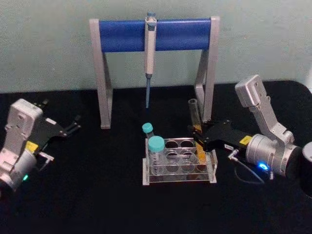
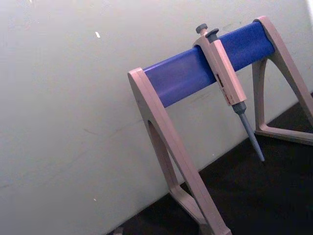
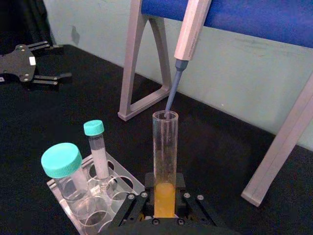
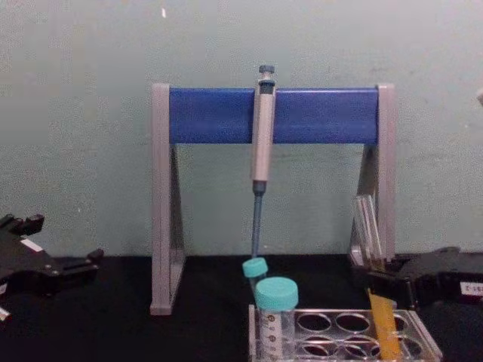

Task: Pick up the test tube from the test tube rack, shake it, then place it back into the test tube rack.

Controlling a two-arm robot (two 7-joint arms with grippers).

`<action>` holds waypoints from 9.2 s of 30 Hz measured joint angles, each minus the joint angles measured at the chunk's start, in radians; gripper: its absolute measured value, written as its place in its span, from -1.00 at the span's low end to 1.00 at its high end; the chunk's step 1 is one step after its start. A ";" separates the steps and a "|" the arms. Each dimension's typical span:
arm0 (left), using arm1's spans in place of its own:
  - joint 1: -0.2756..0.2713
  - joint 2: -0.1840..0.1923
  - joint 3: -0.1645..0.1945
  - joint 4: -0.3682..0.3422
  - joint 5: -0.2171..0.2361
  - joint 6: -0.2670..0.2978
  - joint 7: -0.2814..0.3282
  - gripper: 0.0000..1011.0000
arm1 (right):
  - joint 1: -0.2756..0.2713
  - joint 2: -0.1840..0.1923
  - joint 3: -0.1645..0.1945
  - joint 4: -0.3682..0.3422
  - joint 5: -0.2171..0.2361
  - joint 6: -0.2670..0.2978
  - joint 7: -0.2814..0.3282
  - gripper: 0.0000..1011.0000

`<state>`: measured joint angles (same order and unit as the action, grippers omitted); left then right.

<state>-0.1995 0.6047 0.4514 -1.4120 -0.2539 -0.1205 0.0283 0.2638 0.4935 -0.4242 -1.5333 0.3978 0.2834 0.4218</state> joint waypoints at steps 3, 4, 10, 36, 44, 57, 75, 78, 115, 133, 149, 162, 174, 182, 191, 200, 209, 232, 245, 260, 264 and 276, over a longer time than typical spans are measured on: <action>0.000 0.000 0.000 0.000 0.000 0.000 0.000 0.98 | 0.000 0.000 0.000 0.000 0.000 0.000 0.000 -0.55; 0.000 0.000 0.000 0.000 0.000 0.000 0.000 0.98 | 0.000 0.000 0.000 0.000 0.000 0.000 0.000 -0.55; 0.000 0.000 0.000 0.000 0.000 0.000 0.000 0.98 | 0.000 0.000 0.000 0.000 0.001 0.000 0.000 -0.55; 0.000 0.000 0.000 0.000 0.000 0.000 0.000 0.98 | -0.031 0.015 0.023 -0.019 0.014 -0.040 0.005 -0.55; 0.000 0.000 0.000 0.000 0.000 0.000 0.000 0.98 | -0.038 0.019 0.032 -0.034 0.026 -0.049 0.007 -0.55; 0.000 0.000 0.000 0.000 0.000 0.000 0.000 0.98 | -0.043 0.026 0.051 -0.067 0.051 -0.061 0.002 -0.55; 0.000 0.000 0.000 0.000 0.000 0.000 0.000 0.98 | -0.057 0.046 0.075 -0.110 0.110 -0.115 0.021 -0.55; 0.000 0.000 0.000 0.000 0.000 0.000 0.000 0.98 | -0.064 0.051 0.076 -0.126 0.120 -0.122 0.026 -0.55; 0.000 0.000 0.000 0.000 0.000 0.000 0.000 0.98 | -0.035 0.066 0.029 -0.119 0.140 -0.163 0.086 -0.55; 0.000 0.000 0.000 0.000 0.000 0.000 0.000 0.98 | 0.092 -0.003 -0.012 0.025 0.156 -0.179 0.101 -0.55; 0.000 0.000 0.000 0.000 0.000 0.000 0.000 0.98 | 0.115 0.019 0.011 0.084 0.164 -0.182 0.085 -0.55; 0.000 0.000 0.000 0.000 0.000 0.000 0.000 0.98 | 0.011 0.106 0.031 -0.097 0.158 -0.167 0.084 -0.55; 0.000 0.000 0.000 0.000 0.000 0.000 0.000 0.98 | -0.003 0.103 -0.014 -0.143 0.173 -0.154 0.112 -0.55; 0.000 0.000 0.000 0.000 0.000 0.000 0.000 0.98 | 0.049 0.064 -0.053 -0.093 0.158 -0.163 0.118 -0.55; 0.000 0.000 0.000 0.000 0.000 0.000 0.000 0.98 | 0.112 0.020 -0.066 -0.005 0.138 -0.176 0.113 -0.55; 0.000 0.000 0.000 0.000 0.000 0.000 0.000 0.98 | 0.141 0.010 -0.042 0.065 0.132 -0.186 0.099 -0.55; 0.000 0.000 0.000 0.000 0.000 0.000 0.000 0.98 | 0.094 0.055 -0.007 0.016 0.135 -0.182 0.093 -0.55; 0.000 0.000 0.000 0.000 0.000 0.000 0.000 0.98 | -0.002 0.108 -0.030 -0.139 0.161 -0.179 0.126 -0.55; 0.000 0.000 0.000 0.000 0.000 0.000 0.000 0.98 | 0.101 0.033 -0.065 -0.015 0.120 -0.202 0.124 -0.55; 0.000 0.000 0.000 0.000 0.000 0.000 0.000 0.98 | 0.132 0.014 -0.030 0.077 0.107 -0.229 0.109 -0.55; 0.000 0.000 0.000 0.000 0.000 0.000 0.000 0.98 | 0.102 0.036 -0.011 0.042 0.107 -0.224 0.101 -0.55; 0.000 0.000 0.000 0.000 0.000 0.000 0.000 0.98 | 0.002 0.081 0.013 -0.079 0.139 -0.204 0.099 -0.55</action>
<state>-0.1995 0.6047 0.4514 -1.4120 -0.2540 -0.1205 0.0283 0.2658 0.5746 -0.4114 -1.6122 0.5372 0.0796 0.5212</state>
